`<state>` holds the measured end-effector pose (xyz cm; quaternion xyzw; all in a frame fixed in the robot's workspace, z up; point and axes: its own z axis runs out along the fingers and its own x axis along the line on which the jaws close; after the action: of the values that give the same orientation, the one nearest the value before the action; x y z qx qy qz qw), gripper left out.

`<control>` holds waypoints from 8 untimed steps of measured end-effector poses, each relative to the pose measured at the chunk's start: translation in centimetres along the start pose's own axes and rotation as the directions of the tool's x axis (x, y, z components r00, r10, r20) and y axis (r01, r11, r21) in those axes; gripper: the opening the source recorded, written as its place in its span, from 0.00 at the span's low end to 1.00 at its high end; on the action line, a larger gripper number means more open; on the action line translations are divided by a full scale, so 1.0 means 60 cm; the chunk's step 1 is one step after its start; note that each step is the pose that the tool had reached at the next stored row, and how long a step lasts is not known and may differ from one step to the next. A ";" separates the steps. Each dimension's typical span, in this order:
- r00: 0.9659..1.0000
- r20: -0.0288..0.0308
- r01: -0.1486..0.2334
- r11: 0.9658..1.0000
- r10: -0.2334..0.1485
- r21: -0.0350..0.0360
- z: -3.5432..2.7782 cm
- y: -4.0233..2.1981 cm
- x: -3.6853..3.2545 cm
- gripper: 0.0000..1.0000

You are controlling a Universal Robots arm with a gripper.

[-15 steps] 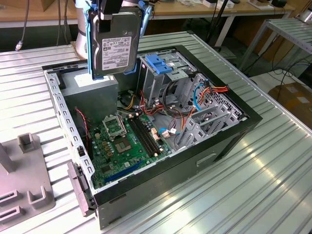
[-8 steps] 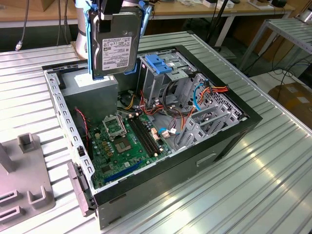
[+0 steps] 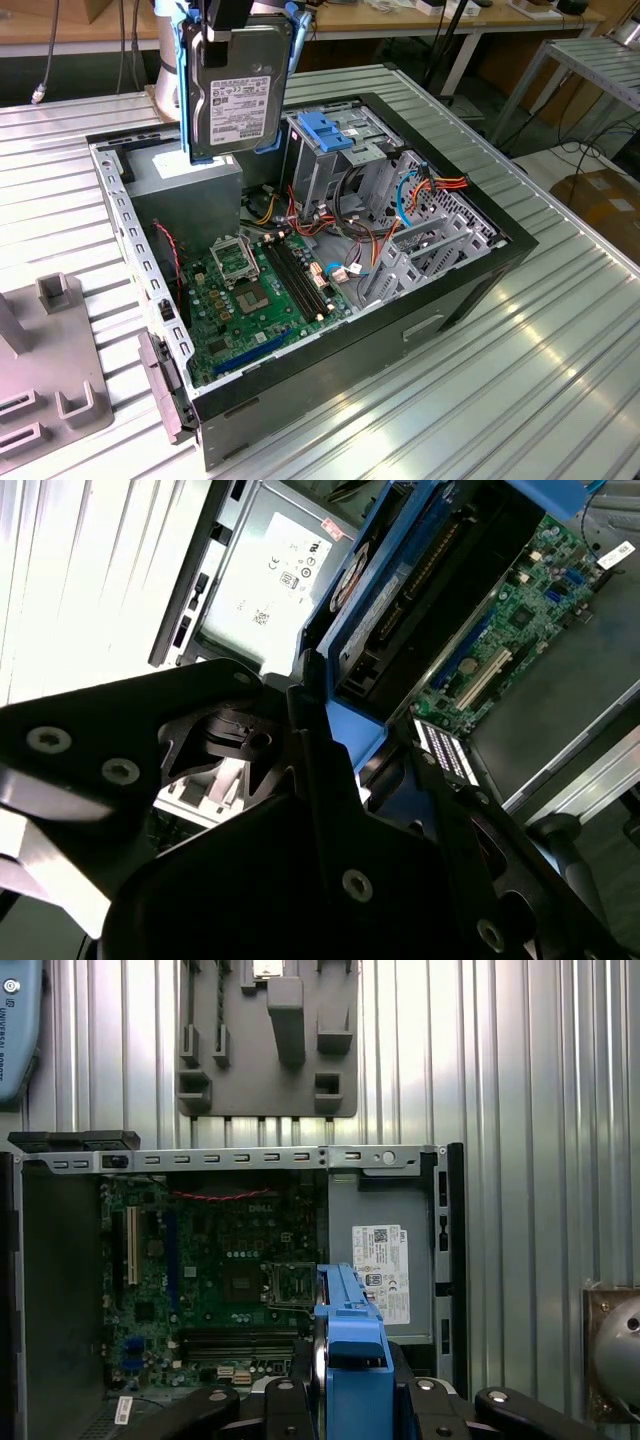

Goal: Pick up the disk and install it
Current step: 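Insert the disk into the insertion slot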

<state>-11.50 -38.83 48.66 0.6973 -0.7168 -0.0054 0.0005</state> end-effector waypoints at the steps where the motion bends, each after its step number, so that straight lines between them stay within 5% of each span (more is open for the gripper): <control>1: 1.000 0.000 0.000 1.000 0.000 0.000 0.000 0.000 0.000 0.37; 8: 1.000 0.000 0.000 1.000 0.000 0.000 0.000 0.000 0.009 0.37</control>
<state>-11.50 -39.38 48.66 0.6973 -0.7168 -0.0054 0.0005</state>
